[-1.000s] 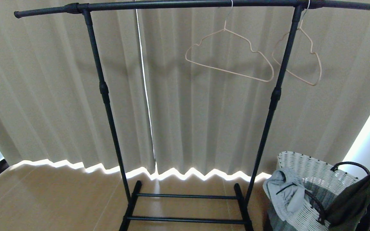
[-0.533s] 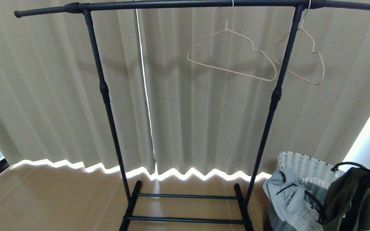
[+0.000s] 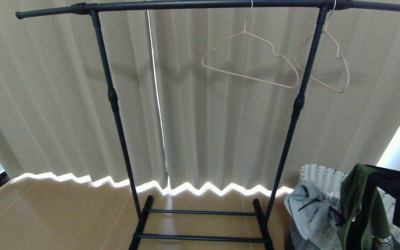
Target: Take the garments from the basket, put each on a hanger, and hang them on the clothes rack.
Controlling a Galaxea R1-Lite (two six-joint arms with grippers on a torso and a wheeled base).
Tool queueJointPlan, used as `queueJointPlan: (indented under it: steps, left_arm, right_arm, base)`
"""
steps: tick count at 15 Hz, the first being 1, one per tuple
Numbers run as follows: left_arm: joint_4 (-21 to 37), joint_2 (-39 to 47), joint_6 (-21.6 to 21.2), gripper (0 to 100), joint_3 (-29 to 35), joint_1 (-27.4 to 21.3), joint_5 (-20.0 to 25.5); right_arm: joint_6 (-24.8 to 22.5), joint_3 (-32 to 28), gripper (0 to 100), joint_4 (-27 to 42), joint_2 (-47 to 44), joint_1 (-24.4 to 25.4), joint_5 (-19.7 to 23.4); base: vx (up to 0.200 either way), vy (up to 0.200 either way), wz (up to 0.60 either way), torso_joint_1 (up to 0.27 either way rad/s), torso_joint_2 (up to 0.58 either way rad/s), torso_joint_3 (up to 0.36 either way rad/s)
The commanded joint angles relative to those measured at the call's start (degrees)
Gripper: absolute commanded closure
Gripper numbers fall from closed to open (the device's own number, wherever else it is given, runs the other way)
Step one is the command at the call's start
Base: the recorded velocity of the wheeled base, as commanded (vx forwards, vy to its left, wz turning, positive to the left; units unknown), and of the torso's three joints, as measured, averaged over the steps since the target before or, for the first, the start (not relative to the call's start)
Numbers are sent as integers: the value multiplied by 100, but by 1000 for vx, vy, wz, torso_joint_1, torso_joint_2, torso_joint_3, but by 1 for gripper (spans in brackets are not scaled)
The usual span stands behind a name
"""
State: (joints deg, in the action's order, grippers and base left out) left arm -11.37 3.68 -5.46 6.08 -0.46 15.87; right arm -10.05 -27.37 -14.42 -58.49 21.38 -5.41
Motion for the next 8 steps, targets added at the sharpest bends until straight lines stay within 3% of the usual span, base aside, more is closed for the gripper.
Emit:
queueJointPlan:
  steps: [1,3,5,8]
  left_arm:
    - [-14,1108,-34,0,684,-50,575]
    - [-14,1926,-166,0,965,-235,1252]
    - [-23,2875,-359,0,1237,-455,1375]
    - [-102,4281,-271,0,2055,-973,1357]
  right_arm:
    - [11,-260,100,1,-22,200,14]
    - [20,-506,100,1,-75,384,23]
    - [20,-709,100,-8,-189,586,14]
    - [46,-1262,100,-8,-628,903,14]
  base:
    - [0,0,0,0,0,0]
    - [0,0,0,0,0,0]
    - [0,0,0,0,0,0]
    - [0,0,0,0,0,0]
